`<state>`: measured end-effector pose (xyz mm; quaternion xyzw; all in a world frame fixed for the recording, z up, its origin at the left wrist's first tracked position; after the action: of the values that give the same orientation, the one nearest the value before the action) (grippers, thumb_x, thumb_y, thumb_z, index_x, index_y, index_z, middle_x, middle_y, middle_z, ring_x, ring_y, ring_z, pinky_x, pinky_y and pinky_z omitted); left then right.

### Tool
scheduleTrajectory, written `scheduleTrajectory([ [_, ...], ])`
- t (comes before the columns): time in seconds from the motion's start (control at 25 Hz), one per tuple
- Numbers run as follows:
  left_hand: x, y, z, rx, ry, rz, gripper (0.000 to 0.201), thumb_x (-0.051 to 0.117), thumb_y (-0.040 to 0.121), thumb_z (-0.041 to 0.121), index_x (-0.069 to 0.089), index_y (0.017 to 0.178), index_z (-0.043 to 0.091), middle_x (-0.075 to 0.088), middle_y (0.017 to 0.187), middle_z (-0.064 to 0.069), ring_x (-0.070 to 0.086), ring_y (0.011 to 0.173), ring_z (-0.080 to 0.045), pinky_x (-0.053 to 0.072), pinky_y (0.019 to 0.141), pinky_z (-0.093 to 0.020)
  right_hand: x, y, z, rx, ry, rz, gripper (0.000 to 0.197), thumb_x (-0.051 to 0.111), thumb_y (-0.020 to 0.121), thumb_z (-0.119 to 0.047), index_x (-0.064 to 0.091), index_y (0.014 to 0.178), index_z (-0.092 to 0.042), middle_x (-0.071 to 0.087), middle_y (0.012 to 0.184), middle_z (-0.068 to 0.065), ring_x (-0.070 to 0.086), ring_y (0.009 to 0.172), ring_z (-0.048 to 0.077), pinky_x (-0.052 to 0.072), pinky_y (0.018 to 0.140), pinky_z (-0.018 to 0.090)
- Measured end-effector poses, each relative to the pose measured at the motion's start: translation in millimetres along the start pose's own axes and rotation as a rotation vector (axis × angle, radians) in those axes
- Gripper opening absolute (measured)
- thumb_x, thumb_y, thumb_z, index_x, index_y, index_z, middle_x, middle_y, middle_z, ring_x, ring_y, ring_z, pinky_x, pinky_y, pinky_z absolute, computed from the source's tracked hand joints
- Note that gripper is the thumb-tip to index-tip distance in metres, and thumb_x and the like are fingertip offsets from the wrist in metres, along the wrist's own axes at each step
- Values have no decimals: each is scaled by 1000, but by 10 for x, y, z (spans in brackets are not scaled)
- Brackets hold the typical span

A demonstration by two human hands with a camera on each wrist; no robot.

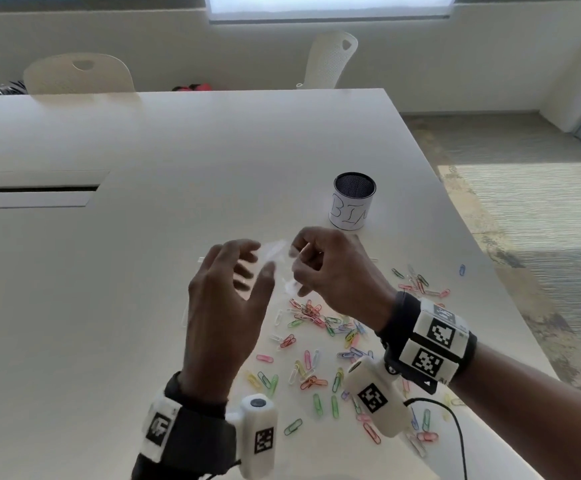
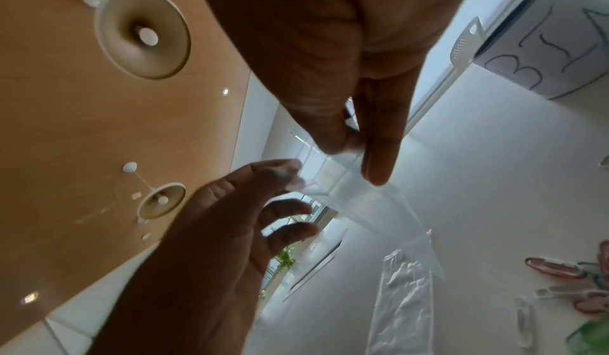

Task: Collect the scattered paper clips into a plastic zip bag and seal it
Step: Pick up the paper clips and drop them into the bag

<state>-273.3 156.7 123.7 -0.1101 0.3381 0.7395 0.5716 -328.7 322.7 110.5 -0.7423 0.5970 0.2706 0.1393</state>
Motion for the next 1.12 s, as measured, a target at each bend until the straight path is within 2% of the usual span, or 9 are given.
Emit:
scheduleTrajectory([
  [0.12,195,-31,-83,5,-90,-324,118,88,66,62,24,162,37,35,163,19,36,149,1,34,113,-18,-68,14,-53,26,55,-20,6,74,89,-1,71,89,-7,76,76,10,78,63,19,67,63,37],
  [0.2,298,-58,-91,61,-30,-417,137,90,61,64,6,166,39,17,172,22,17,157,4,22,117,-16,-59,10,-102,37,107,-73,6,74,89,0,72,88,-5,77,73,11,78,63,21,67,65,37],
  [0.48,312,-23,-140,125,-33,-306,83,90,79,36,46,149,30,59,142,18,53,132,3,36,106,-5,-39,-29,-198,16,116,-155,4,74,91,1,73,88,-2,77,73,11,77,59,17,64,59,25],
  [0.68,340,-37,-255,120,16,-349,73,87,81,34,50,143,25,62,131,16,55,123,6,35,101,-2,-76,-19,-64,84,139,-176,26,71,96,-34,71,92,-8,78,77,10,78,66,20,67,68,39],
  [0.8,305,-41,-350,105,82,-368,74,83,79,42,49,143,30,60,126,19,55,120,1,39,102,-15,-176,83,264,85,-81,-89,22,67,101,-31,73,93,-11,76,81,3,75,70,16,66,75,44],
  [0.88,251,-34,-412,90,122,-368,75,81,77,44,48,143,31,59,126,19,55,120,-1,41,101,-21,-53,78,455,40,-299,-188,20,72,98,-30,74,111,-15,77,104,2,72,88,12,64,86,36],
  [0.96,202,-19,-464,77,130,-373,73,81,77,44,49,142,32,59,124,20,56,118,0,42,100,-23,220,1,636,-31,-454,-389,52,77,92,-36,62,139,-21,64,141,3,63,121,14,51,105,28],
  [1.04,187,-9,-502,71,120,-389,72,79,76,46,51,141,32,59,122,23,55,117,7,42,100,-21,476,-103,717,-115,-564,-549,73,77,90,-39,44,154,-31,43,163,-1,43,145,17,37,118,35],
  [1.12,200,-9,-534,64,108,-401,72,78,76,47,52,141,31,59,121,25,53,119,11,40,99,-15,667,-180,785,-199,-660,-633,75,74,93,-34,37,158,-37,32,169,-3,33,151,19,33,121,39],
])
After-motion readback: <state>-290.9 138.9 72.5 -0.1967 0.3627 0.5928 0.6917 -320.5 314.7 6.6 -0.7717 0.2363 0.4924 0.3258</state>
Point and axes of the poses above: each hand's wrist, its own y-axis towards the middle knuckle, its own x-axis out of the palm, z = x × y, the point moved 9 cm from there along y, towards the middle knuckle
